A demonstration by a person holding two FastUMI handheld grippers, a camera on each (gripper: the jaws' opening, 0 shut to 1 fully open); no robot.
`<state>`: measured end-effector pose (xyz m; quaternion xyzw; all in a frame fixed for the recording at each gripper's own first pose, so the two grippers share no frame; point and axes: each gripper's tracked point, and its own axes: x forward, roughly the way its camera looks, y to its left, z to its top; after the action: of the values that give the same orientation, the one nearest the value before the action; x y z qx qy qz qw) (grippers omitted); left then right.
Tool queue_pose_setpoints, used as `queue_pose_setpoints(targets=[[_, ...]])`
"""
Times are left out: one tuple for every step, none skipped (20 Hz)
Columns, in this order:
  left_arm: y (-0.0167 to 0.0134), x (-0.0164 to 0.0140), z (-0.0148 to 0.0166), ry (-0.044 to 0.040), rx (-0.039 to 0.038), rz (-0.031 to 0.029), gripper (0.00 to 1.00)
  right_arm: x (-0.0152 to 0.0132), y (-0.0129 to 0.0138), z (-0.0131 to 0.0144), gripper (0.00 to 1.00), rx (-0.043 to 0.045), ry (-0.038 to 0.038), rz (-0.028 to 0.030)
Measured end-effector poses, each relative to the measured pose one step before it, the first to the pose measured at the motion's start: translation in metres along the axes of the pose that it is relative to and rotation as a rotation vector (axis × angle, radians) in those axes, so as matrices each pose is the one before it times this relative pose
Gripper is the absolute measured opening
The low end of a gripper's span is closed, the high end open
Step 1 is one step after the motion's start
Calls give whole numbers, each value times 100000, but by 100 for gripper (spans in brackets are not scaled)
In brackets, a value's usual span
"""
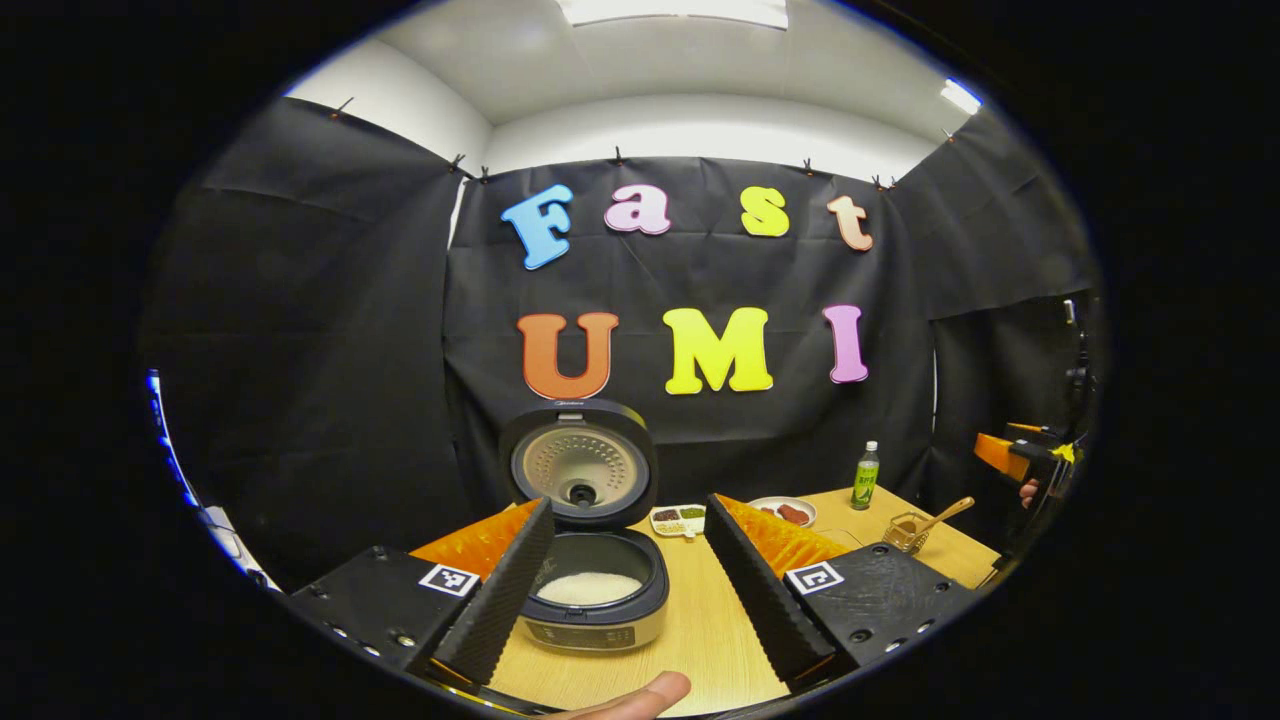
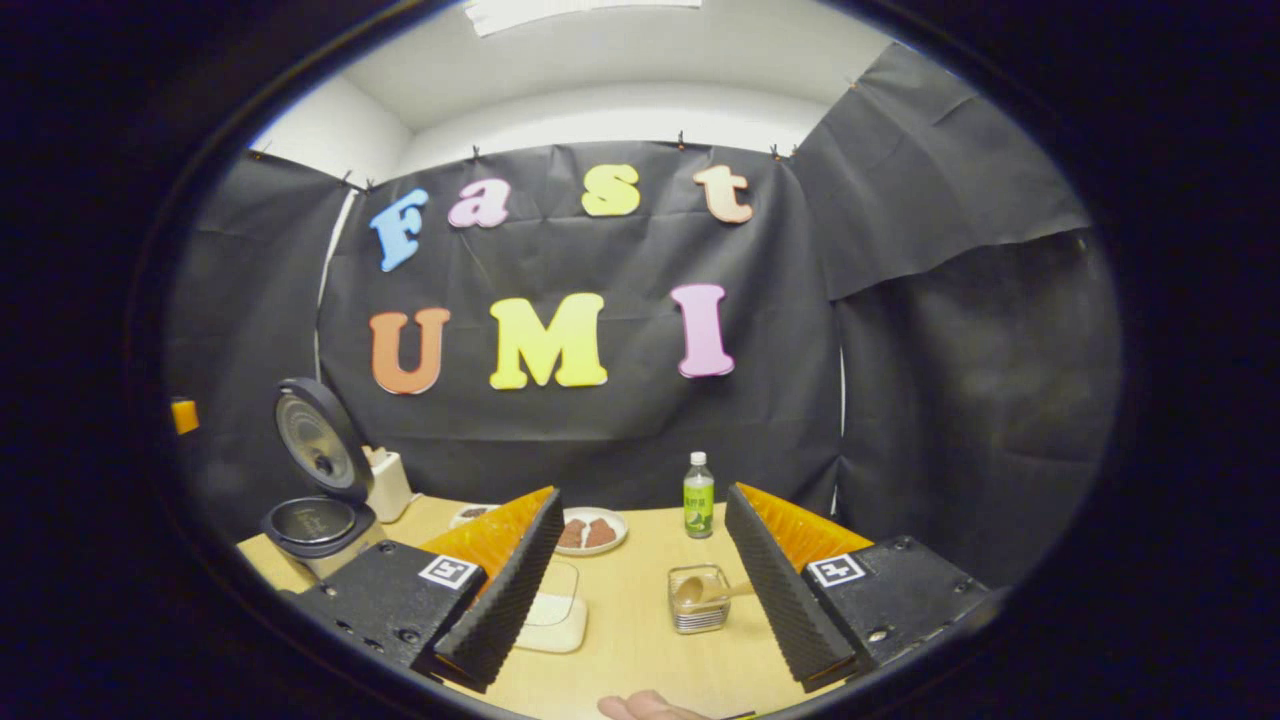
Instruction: Close the left gripper, press the button to open the rice cooker; take a wooden spoon from the chopstick holder with the right hand, scoop a spoonful of rice and pour it into the rice cooker, then put the wooden spoon back into the chopstick holder.
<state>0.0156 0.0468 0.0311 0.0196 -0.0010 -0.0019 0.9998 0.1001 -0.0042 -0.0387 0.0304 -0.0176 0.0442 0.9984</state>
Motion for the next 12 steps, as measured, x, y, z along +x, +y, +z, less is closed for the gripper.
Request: queue_pose_setpoints(targets=[[322, 1138, 371, -449, 81, -193, 96, -886, 277, -49, 100, -109, -495, 876], [433, 943, 91, -541, 207, 203, 96, -896, 673, -140, 100, -128, 307, 2656], [212, 1056, 37, 230, 623, -154, 96, -771, 659, -398, 100, -395, 1005, 2490], [317, 1124, 32, -13, 1083, 270, 96, -669, 219, -203, 100, -391, 408, 945], [369, 1199, 22, 159, 1104, 156, 96, -618, 156, -160, 100, -804, 139, 1183], [520, 1234, -358, 1500, 1184, 978, 96, -648, 236, -305, 100, -921, 330, 678], [909, 1404, -169, 478, 748, 2151, 96, -556, 311, -338, 100, -465, 55, 960], [554, 1254, 41, 1215, 103, 1277, 96, -528, 239, -314, 100, 396, -190, 471], [-17, 1426, -245, 1989, -804, -1047, 96, -406, 361, -465, 100, 13, 165, 943], [73, 1114, 61, 1647, -1671, -461, 96, -324, 374, -671, 100, -433, 509, 1275], [357, 1045, 537, 198, -2219, 140, 96, -134, 99, -553, 100, 82, 228, 222], [372, 1137, 510, -266, -2617, -143, 96, -102, 44, -448, 100, 226, 28, 570]])
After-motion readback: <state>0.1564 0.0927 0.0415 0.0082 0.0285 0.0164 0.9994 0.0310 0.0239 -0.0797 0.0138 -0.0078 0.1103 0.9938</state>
